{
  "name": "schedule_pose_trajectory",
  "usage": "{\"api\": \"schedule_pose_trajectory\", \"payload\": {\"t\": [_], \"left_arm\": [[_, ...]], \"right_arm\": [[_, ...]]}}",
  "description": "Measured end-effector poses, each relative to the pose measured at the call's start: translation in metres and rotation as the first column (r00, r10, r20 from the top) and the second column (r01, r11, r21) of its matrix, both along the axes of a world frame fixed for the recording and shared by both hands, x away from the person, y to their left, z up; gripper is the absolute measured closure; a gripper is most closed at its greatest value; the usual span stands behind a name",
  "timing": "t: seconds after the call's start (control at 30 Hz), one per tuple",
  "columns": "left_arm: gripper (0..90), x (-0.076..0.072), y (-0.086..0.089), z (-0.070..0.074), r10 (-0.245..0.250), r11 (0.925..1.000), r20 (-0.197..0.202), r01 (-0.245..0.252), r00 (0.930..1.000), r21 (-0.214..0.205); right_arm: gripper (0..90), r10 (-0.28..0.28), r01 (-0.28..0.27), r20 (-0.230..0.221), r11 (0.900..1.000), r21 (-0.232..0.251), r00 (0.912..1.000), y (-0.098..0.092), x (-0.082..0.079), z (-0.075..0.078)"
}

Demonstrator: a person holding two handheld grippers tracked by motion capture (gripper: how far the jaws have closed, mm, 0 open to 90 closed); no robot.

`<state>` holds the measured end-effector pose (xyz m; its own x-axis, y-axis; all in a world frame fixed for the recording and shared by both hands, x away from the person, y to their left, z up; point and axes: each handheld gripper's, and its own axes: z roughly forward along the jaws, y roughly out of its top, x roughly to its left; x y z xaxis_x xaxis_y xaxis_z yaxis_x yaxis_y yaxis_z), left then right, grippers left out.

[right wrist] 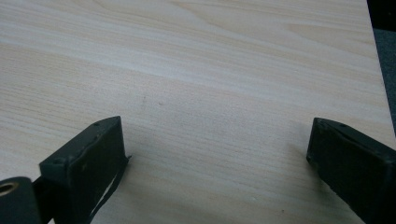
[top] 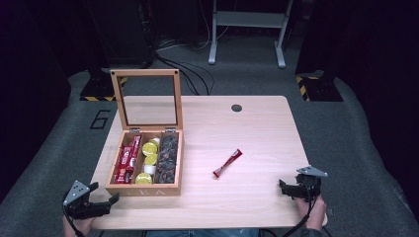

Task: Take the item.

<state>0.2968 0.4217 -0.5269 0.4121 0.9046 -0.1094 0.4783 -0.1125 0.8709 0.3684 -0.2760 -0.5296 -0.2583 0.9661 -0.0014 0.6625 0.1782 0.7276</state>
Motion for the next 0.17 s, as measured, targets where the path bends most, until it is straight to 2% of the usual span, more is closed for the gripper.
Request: {"api": "schedule_pose_trajectory", "payload": {"t": [0.1, 0.17], "left_arm": [[0.1, -0.0006, 0.0006, -0.0006, 0.005, 1.0000, 0.002, -0.005, 1.0000, -0.003], [0.2, -0.0009, 0.0017, -0.0009, 0.001, 1.0000, -0.017, -0.001, 0.9999, 0.005]], "right_arm": [[3.2, 0.004, -0.004, -0.002, 1.0000, -0.002, 1.0000, -0.0001, 0.0003, 0.0000], [3.1, 0.004, -0.004, -0.003, 1.0000, -0.002, 1.0000, 0.0000, 0.0005, 0.0000]]}}
